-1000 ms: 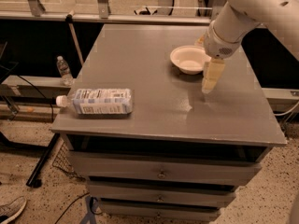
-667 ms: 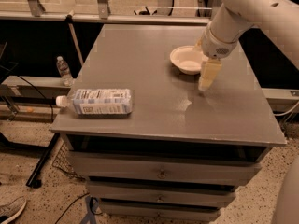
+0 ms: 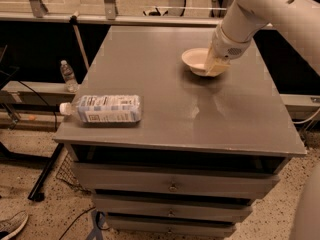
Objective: Move paper bowl near blue plastic bottle
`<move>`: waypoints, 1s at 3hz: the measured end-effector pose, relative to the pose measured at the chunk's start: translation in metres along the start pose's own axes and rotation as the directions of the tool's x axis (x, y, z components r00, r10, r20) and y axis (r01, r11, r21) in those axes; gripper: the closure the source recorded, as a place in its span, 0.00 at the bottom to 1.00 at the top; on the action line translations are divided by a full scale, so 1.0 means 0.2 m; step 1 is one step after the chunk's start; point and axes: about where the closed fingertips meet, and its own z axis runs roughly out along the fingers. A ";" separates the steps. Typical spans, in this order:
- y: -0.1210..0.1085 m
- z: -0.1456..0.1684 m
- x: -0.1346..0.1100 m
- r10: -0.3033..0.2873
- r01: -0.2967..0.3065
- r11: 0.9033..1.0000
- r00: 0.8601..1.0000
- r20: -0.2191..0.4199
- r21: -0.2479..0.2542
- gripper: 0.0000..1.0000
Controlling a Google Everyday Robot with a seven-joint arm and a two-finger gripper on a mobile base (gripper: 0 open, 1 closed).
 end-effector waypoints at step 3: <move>0.04 -0.30 -0.28 -0.140 0.120 0.977 0.984 0.108 0.175 1.00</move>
Offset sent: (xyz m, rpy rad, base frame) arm -0.0575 0.0625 0.1086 0.1481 -0.2989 0.2025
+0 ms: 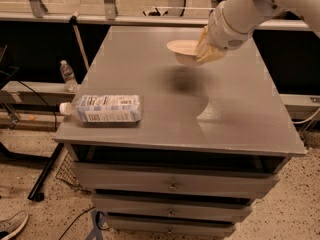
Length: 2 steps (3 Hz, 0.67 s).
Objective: Move paper bowl near blue plastic bottle
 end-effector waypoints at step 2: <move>0.17 -0.03 -0.18 -0.125 0.125 0.992 0.992 0.025 -0.001 1.00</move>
Offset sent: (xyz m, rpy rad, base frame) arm -0.0799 0.0457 -0.0207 -0.0820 -0.0359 0.1925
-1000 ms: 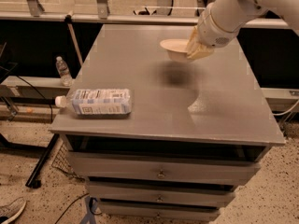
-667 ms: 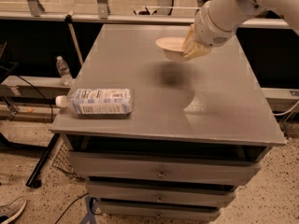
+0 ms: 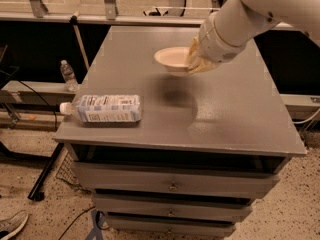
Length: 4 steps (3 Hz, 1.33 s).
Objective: Move paper bowl near blue plastic bottle
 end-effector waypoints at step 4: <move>0.41 0.13 -0.29 -0.022 0.031 0.998 0.990 0.139 -0.061 1.00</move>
Offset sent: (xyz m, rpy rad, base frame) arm -0.0822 0.0455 -0.0363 0.0733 0.0491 0.1160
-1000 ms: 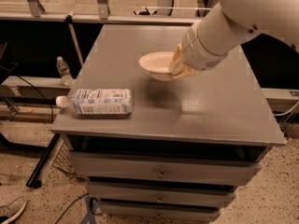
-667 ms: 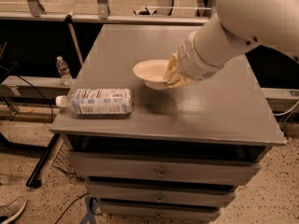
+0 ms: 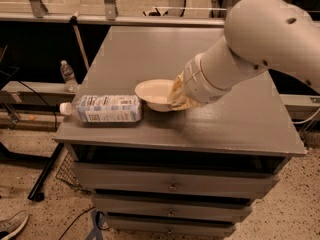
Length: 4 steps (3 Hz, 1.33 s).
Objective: Move paper bowl near blue plastic bottle
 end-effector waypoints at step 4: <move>0.00 0.00 -0.03 -0.011 0.011 1.000 1.000 -0.001 -0.002 0.05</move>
Offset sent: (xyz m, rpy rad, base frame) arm -0.0004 0.0009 0.0007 -0.0016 -0.0013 0.0018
